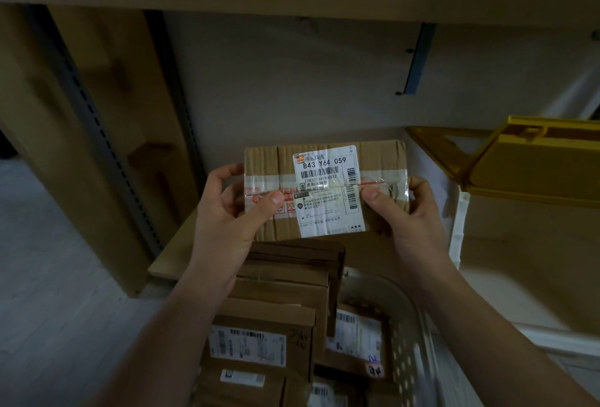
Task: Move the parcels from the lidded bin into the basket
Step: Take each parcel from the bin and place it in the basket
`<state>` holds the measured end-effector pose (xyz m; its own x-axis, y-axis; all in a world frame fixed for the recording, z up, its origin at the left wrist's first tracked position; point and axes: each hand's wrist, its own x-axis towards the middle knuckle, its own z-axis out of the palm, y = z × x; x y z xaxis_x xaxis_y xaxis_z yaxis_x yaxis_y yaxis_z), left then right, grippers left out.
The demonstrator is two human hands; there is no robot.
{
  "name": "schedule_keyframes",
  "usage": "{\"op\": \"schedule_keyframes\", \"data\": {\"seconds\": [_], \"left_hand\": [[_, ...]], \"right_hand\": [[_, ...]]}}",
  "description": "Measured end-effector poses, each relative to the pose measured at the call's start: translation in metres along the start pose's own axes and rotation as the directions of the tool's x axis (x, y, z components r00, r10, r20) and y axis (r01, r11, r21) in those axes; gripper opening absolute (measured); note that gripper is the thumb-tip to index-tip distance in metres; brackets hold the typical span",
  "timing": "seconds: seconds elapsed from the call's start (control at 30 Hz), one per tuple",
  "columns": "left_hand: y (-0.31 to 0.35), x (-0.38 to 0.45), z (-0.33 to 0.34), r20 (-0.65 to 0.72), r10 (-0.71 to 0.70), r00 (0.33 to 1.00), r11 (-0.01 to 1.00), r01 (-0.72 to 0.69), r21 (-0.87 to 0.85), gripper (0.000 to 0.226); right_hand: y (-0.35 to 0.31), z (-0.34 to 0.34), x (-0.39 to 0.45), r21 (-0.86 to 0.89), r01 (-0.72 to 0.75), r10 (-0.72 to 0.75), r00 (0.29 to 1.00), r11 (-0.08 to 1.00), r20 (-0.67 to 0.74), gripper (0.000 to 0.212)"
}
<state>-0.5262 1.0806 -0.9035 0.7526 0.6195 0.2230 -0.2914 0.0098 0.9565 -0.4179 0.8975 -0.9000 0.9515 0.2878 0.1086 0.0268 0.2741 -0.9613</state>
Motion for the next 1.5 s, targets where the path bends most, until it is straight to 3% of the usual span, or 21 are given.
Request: {"op": "schedule_keyframes", "data": {"seconds": [0.93, 1.1, 1.33, 1.5], "left_hand": [[0.006, -0.005, -0.001, -0.003, 0.025, 1.0, 1.0, -0.025, 0.001, 0.068], [0.009, -0.008, -0.001, -0.003, 0.068, 0.998, 0.996, -0.067, 0.051, 0.069], [0.015, -0.014, 0.001, 0.008, 0.178, 0.984, 0.981, -0.178, 0.078, 0.068], [0.013, -0.012, 0.0, 0.03, 0.179, 0.983, 0.981, -0.18, 0.074, 0.062]], "right_hand": [[-0.005, 0.0, -0.006, -0.039, 0.042, -0.041, 0.999, 0.998, 0.013, 0.055], [-0.015, 0.001, -0.014, -0.049, 0.049, -0.051, 0.998, 0.998, -0.038, 0.066], [-0.018, -0.001, -0.019, -0.018, 0.123, -0.123, 0.992, 0.992, 0.017, 0.046], [-0.017, -0.004, -0.015, -0.004, 0.12, -0.119, 0.992, 0.993, 0.034, 0.05]]}}
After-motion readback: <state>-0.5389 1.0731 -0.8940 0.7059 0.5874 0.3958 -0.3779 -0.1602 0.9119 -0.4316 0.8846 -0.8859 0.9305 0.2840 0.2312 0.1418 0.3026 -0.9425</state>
